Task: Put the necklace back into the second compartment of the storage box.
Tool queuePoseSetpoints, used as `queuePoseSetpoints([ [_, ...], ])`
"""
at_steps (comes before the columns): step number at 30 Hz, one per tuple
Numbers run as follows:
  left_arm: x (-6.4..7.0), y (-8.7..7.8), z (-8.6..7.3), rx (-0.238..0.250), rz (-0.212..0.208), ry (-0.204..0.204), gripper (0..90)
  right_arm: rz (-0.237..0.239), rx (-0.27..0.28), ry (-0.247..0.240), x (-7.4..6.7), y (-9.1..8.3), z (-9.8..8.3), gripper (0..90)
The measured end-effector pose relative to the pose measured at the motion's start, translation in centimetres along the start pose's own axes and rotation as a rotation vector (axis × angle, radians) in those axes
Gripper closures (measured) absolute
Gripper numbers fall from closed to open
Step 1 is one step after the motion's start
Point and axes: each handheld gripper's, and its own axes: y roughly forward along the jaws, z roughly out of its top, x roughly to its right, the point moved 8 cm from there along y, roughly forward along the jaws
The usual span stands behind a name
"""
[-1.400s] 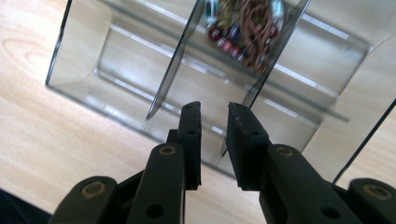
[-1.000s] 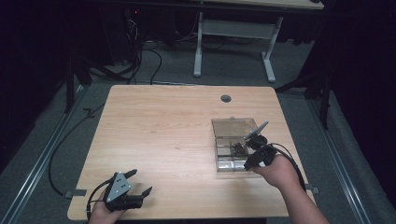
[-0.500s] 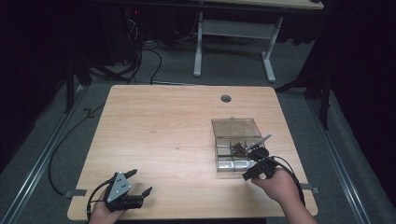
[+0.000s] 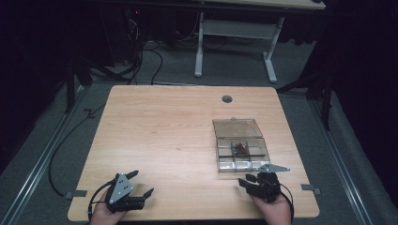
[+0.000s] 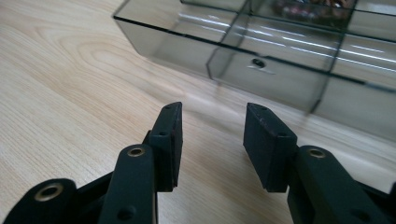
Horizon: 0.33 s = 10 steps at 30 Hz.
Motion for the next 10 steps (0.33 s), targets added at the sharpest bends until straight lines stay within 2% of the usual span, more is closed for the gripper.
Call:
queuePoseSetpoints([
  [3,-0.09,-0.01,-0.01,0.001,0.005,-0.005,17.1,0.004,0.085,-0.002,-0.12,0.21,-0.49,57.0],
  [5,-0.13,-0.05,-0.01,0.003,0.008,-0.011,17.1,-0.01,0.132,-0.025,-0.18,-0.09,-0.28,56.5],
  [10,-0.14,-0.08,-0.02,0.004,0.013,-0.01,16.9,0.005,0.14,-0.015,-0.27,-0.28,-0.47,54.8],
])
